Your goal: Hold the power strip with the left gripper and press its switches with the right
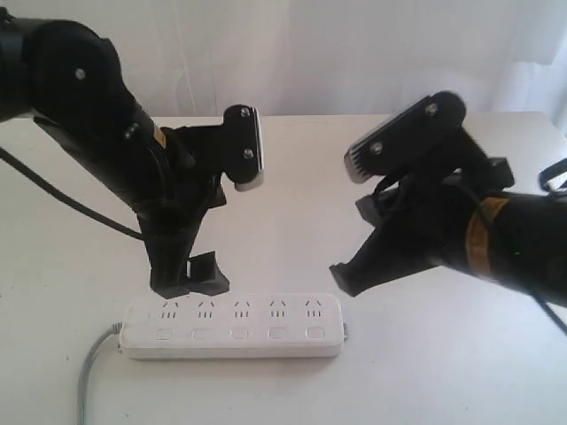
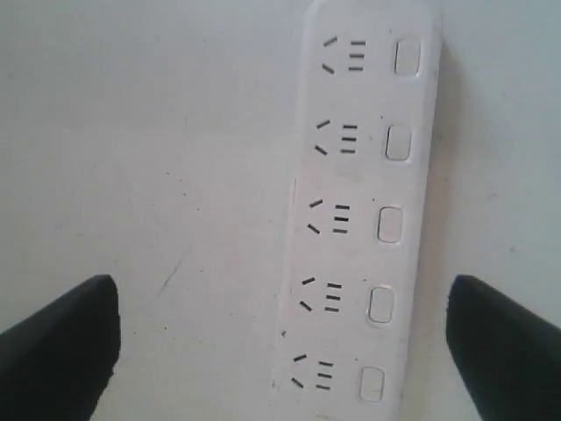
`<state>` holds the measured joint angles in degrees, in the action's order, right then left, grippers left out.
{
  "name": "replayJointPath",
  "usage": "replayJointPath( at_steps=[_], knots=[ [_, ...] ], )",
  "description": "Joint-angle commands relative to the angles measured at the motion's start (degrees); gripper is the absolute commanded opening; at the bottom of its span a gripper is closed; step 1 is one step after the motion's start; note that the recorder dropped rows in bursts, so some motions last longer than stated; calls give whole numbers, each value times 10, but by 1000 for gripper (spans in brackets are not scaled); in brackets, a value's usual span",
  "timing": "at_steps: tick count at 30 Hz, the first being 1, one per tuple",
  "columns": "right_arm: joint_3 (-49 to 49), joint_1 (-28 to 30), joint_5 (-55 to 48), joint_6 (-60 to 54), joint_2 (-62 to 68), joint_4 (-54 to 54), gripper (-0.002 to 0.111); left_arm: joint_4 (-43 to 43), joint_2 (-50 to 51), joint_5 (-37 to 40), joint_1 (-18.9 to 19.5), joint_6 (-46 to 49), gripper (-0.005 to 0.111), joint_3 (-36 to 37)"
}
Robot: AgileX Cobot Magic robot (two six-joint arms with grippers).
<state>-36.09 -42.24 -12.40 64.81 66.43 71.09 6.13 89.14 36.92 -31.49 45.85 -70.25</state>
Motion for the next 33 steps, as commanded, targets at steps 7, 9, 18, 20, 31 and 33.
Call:
replayJointPath(
  at_steps=[7,9,18,20,31,33],
  knots=[
    [-5,0,-46,81,-162,129,0,68,-103,121,-6,-112,105,-1],
    [-5,0,-53,105,-185,143,0,85,-118,127,-6,-110,105,-1],
    [-5,0,-61,108,-246,155,0,44,-130,56,-6,-111,105,27],
    [-5,0,-89,108,-246,134,0,42,-130,43,-6,-111,105,29],
    [-5,0,-152,108,-246,111,0,35,-128,3,-6,-115,103,29],
    [-5,0,-152,108,-246,111,0,34,-122,2,-6,-115,94,29]
  ],
)
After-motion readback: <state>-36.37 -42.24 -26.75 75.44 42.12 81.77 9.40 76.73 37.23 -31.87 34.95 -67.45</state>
